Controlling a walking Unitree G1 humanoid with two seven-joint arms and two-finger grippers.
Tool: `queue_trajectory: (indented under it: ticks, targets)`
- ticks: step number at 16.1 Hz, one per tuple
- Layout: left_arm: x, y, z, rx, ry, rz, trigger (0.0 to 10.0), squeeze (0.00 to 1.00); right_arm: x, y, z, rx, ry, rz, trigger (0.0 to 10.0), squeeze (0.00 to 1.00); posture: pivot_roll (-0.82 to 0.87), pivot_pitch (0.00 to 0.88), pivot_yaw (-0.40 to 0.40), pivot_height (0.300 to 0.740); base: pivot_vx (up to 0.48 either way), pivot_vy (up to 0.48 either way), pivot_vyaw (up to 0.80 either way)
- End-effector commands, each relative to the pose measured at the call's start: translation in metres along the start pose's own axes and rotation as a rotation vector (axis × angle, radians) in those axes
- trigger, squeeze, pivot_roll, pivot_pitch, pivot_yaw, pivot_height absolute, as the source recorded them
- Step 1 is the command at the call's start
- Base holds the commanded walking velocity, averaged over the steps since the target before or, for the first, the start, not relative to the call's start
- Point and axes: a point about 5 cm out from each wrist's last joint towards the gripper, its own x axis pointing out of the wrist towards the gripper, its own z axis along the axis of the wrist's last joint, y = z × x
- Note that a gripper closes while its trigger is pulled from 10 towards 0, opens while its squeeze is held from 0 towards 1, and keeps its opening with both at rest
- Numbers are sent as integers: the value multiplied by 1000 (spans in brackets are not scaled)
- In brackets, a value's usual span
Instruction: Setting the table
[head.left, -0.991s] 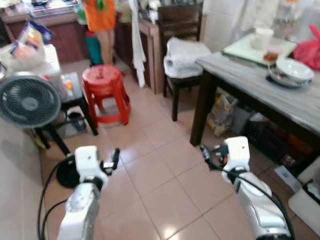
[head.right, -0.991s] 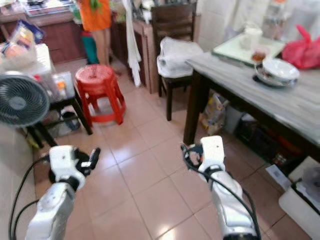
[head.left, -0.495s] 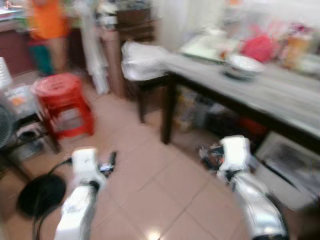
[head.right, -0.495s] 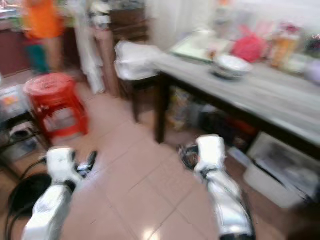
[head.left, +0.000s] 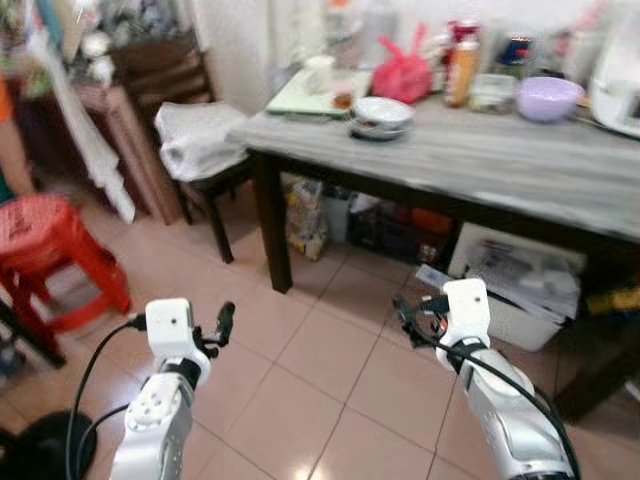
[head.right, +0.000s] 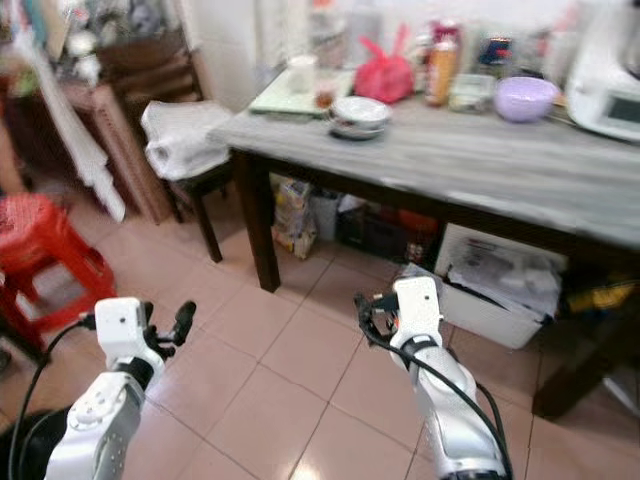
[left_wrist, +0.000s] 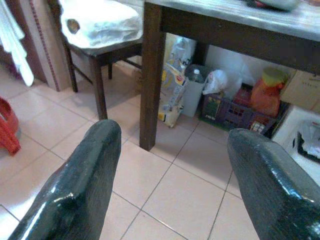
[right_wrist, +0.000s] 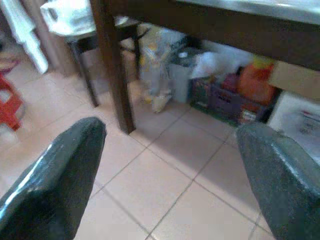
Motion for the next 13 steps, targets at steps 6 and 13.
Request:
queue_trajectory:
  ticks: [6,13]
  targets:
    - [1,-2,3,3,5,-12,10000,0,0,0,0,1,5,-9,10000,0,-79,0,79,740,0,0,-781]
    - [-2,-2,4,40,4,-50,10000,0,-1,3,3,-6,-25,5,10000,0,-80,0,85,740,139,150,-288]
